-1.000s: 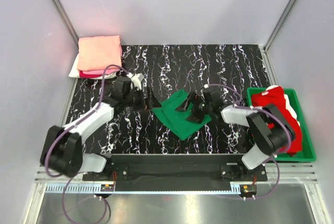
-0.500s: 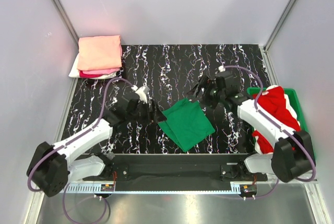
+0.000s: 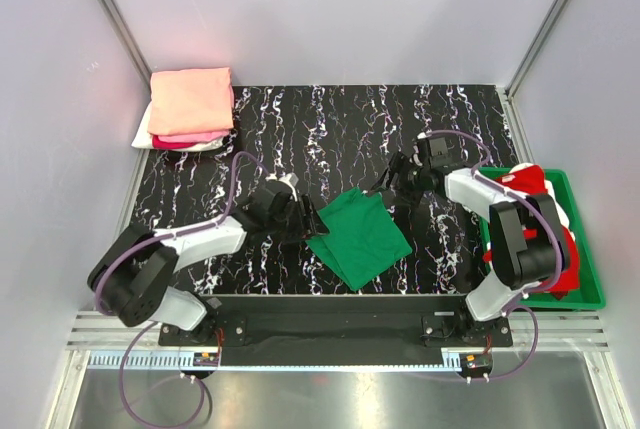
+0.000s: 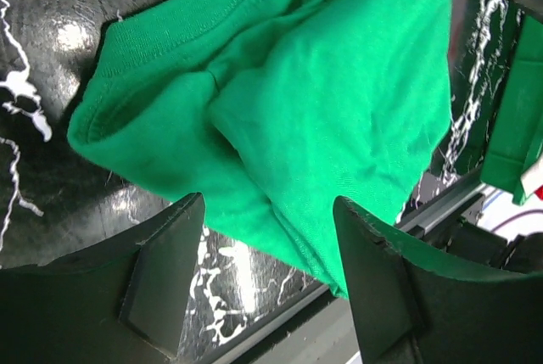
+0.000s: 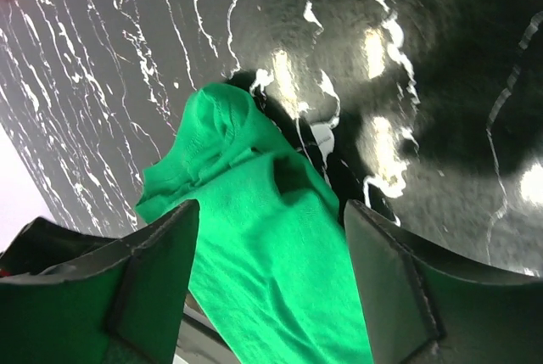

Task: Fold and stack the t-shirts
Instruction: Fold the tshirt

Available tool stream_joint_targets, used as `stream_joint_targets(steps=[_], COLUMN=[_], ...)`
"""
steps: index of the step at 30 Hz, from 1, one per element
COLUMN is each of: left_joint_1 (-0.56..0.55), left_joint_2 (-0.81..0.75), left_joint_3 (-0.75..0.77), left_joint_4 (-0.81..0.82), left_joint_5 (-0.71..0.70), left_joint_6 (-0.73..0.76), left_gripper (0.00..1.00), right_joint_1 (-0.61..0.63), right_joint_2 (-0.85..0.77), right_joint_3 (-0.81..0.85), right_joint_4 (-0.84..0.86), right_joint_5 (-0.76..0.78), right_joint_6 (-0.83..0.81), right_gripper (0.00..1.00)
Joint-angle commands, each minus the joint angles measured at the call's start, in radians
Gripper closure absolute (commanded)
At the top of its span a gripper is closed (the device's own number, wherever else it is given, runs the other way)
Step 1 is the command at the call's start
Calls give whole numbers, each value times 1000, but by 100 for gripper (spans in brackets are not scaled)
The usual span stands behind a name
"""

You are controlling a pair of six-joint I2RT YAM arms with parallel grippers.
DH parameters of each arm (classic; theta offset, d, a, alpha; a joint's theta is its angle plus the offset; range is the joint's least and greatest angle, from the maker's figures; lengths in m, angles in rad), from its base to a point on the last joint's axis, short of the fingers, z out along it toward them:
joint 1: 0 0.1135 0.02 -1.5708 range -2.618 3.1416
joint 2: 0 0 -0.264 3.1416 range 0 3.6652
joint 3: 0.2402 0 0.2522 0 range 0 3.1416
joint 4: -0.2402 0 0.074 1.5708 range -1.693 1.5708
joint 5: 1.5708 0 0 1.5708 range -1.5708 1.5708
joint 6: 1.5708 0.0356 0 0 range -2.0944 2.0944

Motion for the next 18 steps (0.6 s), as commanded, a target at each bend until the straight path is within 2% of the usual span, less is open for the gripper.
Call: stream_joint_targets(steps=[1,8,12,15,16,18], left_joint_1=[-6,-6,-10,-14,-14,-20], left_joint_2=[37,106,129,141,144,147], left_joint_3=[44,55,77,100,104,116], left_joint_4=[102,152,162,158,161,167], left_joint_5=[-29,-19,-16,-17,-14,-9], left_joint_6=[-18,-25,-18,-11,-11,-8], left_gripper=[34,37,54,58,65,71], right_joint_1=[1,1,1,2,3,1], right_joint_2=[35,97,105,106,106,102], right_joint_3=[40,29,23,24,24,24], right_joint_4=[68,118,131,128,126,122], right_joint_5=[-64,-105,-114,-118,-118,-118], right_joint_6=[-26,-13,-11,-17,-17,-19], right_gripper=[25,39,50,64,72,78])
